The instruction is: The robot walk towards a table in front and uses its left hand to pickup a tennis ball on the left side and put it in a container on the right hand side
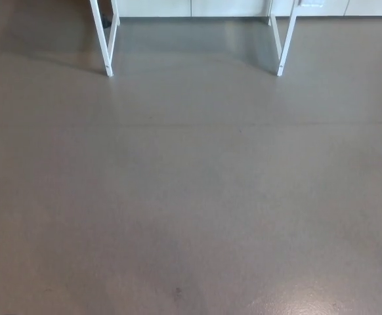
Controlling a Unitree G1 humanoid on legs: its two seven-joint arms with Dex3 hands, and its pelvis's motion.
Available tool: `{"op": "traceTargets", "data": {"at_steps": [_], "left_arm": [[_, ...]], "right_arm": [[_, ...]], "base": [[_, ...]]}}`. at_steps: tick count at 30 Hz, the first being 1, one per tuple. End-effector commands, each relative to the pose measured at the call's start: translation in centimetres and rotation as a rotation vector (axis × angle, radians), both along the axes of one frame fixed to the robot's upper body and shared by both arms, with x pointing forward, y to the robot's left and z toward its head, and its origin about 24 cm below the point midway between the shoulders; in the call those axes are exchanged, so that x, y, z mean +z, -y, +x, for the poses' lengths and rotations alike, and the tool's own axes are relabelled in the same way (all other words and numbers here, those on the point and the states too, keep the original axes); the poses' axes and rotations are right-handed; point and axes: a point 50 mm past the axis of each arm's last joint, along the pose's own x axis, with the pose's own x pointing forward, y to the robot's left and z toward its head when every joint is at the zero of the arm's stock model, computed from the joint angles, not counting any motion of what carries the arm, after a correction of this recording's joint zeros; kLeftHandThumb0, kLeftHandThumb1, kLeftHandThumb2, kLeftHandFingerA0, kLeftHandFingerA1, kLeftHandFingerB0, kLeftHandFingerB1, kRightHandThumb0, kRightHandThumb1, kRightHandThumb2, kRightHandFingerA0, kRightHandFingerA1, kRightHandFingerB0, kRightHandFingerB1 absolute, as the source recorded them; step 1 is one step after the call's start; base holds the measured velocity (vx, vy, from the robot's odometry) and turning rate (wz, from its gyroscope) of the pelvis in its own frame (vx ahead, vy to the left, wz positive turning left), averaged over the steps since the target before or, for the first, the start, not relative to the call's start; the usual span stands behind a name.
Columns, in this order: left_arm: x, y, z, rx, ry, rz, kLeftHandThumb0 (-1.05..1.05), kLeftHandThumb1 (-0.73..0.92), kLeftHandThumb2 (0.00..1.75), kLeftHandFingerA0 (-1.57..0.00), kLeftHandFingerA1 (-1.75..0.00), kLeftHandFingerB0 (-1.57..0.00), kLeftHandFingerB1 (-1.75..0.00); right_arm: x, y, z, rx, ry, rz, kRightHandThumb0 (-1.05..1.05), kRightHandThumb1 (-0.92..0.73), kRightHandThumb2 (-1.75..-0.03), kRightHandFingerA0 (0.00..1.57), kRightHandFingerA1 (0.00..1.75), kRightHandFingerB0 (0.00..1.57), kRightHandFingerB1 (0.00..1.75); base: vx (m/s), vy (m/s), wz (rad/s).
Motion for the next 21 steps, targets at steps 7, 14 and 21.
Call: {"op": "traceTargets", "data": {"at_steps": [7, 14, 21], "left_arm": [[-0.2, -0.1, -1.6, -0.03, -0.003, -0.025, -0.22, 0.7, 0.6, -0.62, -0.51, -0.4, -0.41], [-1.0, 0.0, -4.3, -0.024, -0.07, -0.021, -0.25, 0.69, 0.6, -0.52, -0.48, -0.39, -0.4], [-1.3, 0.1, -5.0, -0.055, -0.099, 0.017, -0.27, 0.65, 0.58, -0.48, -0.45, -0.4, -0.4]], "right_arm": [[-0.4, 0.8, -2.0, -0.014, -0.03, 0.004, -0.37, -0.65, -0.59, 0.47, 0.43, 0.35, 0.37], [-1.4, 0.9, -4.8, -0.036, -0.079, 0.016, -0.36, -0.64, -0.59, 0.46, 0.44, 0.35, 0.38], [-1.9, 1.3, -5.7, -0.058, -0.082, 0.01, -0.35, -0.62, -0.58, 0.47, 0.43, 0.37, 0.38]], "base": [[0.0, 0.0, 0.0], [0.0, 0.0, 0.0], [-0.08, -0.031, 0.03]]}}
